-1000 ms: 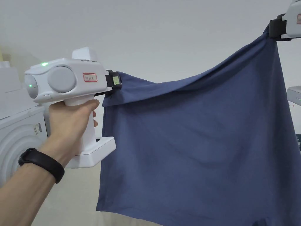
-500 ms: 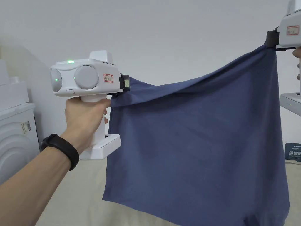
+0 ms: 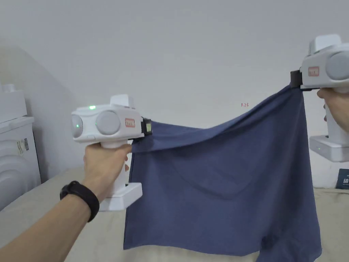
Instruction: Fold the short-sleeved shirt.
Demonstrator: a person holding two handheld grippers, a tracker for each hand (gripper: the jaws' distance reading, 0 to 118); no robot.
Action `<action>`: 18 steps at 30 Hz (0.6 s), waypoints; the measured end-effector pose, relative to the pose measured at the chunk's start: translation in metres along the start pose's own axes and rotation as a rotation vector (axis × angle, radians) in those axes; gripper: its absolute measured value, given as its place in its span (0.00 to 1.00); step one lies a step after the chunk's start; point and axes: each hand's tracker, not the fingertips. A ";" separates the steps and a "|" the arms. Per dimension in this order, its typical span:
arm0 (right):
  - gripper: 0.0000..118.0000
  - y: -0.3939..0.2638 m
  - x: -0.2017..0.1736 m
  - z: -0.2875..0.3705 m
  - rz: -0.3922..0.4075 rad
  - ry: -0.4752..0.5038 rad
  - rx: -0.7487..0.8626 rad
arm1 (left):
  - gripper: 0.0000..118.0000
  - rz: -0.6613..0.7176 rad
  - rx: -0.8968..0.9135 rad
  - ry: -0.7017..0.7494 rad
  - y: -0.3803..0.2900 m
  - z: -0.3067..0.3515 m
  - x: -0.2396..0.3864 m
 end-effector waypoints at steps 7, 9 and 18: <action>0.03 -0.112 -0.029 -0.034 -0.061 0.046 -0.143 | 0.07 0.115 -0.185 0.058 -0.120 -0.066 -0.029; 0.03 -0.140 -0.035 -0.040 -0.039 0.066 -0.190 | 0.07 0.141 -0.235 0.048 -0.146 -0.075 -0.033; 0.03 -0.253 0.002 0.090 -0.099 0.214 -0.151 | 0.07 0.168 -0.215 -0.069 -0.237 0.035 -0.037</action>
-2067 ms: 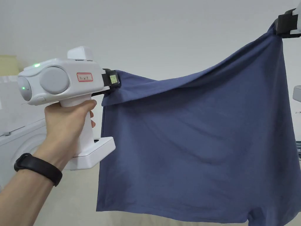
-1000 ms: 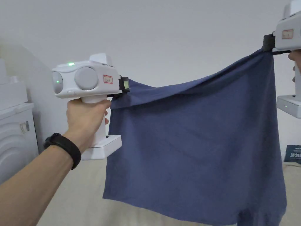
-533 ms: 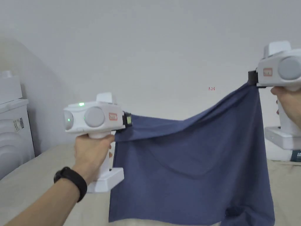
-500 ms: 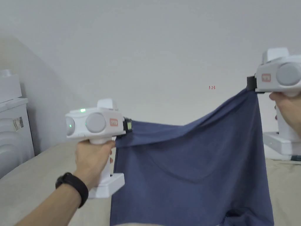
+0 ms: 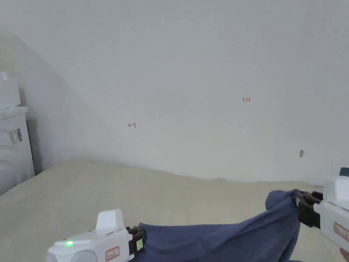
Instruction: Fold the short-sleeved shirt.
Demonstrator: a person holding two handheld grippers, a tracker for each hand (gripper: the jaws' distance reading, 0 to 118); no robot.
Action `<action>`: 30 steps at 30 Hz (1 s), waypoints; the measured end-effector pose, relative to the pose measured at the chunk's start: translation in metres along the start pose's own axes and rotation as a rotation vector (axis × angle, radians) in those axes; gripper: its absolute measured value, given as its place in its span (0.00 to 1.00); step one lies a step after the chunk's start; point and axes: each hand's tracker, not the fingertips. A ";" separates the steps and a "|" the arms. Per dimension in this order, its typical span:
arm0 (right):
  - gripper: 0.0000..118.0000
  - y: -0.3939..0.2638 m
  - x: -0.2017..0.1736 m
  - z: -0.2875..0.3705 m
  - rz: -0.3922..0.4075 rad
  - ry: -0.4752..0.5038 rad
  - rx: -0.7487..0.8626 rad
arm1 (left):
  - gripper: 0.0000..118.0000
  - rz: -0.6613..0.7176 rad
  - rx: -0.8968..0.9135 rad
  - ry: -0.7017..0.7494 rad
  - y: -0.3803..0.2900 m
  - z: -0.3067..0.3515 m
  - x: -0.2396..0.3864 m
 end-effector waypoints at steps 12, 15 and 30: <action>0.03 -0.207 -0.029 0.258 -0.264 -0.082 -0.119 | 0.07 0.185 -0.120 -0.066 -0.218 0.188 0.004; 0.03 -0.235 -0.032 0.300 -0.313 -0.098 -0.196 | 0.07 0.196 -0.139 -0.071 -0.243 0.224 0.005; 0.79 -0.279 -0.017 0.314 -0.155 -0.300 -0.343 | 0.77 0.124 -0.214 0.138 -0.267 0.252 -0.012</action>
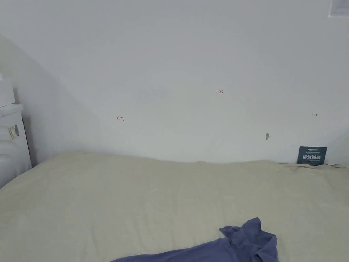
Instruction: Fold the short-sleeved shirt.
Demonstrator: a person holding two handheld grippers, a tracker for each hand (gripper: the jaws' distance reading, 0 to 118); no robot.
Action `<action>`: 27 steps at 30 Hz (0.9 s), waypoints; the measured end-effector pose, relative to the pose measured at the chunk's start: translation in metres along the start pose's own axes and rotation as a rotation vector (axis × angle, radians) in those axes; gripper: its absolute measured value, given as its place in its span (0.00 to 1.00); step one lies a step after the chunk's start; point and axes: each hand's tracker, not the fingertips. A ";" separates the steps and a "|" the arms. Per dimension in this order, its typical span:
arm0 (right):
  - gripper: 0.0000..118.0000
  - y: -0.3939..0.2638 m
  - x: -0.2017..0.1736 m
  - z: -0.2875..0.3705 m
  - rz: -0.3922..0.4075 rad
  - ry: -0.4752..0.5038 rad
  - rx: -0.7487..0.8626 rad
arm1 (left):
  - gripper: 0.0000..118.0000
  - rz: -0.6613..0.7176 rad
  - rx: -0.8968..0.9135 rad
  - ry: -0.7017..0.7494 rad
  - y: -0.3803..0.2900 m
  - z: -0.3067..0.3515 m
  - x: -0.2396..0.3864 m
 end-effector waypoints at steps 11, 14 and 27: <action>0.93 0.058 0.013 0.054 -0.102 0.180 0.287 | 0.90 -0.091 0.377 0.007 0.065 0.103 0.018; 0.96 0.065 0.007 0.051 -0.177 0.262 0.312 | 0.93 -0.065 0.417 -0.059 0.076 0.111 0.032; 0.96 0.091 -0.035 0.057 -0.034 0.283 0.343 | 0.96 -0.200 0.485 -0.115 0.093 0.122 0.081</action>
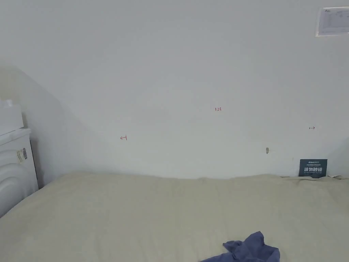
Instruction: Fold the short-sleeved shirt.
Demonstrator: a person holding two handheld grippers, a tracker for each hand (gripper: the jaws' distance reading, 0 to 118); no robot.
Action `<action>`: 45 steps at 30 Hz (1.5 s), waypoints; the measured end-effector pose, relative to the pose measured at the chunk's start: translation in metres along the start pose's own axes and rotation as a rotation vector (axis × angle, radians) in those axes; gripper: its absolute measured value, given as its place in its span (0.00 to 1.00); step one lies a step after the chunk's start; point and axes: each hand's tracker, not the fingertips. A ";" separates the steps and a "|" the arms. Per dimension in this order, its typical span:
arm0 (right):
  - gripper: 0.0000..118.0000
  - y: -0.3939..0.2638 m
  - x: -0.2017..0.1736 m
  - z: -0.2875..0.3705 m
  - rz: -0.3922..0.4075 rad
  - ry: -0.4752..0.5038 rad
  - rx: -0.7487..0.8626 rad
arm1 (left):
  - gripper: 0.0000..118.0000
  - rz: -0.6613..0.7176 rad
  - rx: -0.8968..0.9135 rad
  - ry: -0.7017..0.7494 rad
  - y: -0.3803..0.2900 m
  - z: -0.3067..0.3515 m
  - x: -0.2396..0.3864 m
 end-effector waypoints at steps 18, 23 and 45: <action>0.00 -0.014 -0.035 0.002 0.035 0.048 -0.031 | 0.00 -0.018 -0.083 0.011 -0.022 0.003 0.006; 0.00 -0.016 -0.034 0.000 0.014 0.075 -0.048 | 0.00 -0.005 -0.120 0.025 -0.027 -0.011 -0.001; 0.00 -0.050 0.025 -0.049 -0.042 -0.037 -0.255 | 0.69 -0.131 -0.574 0.172 -0.090 -0.374 -0.104</action>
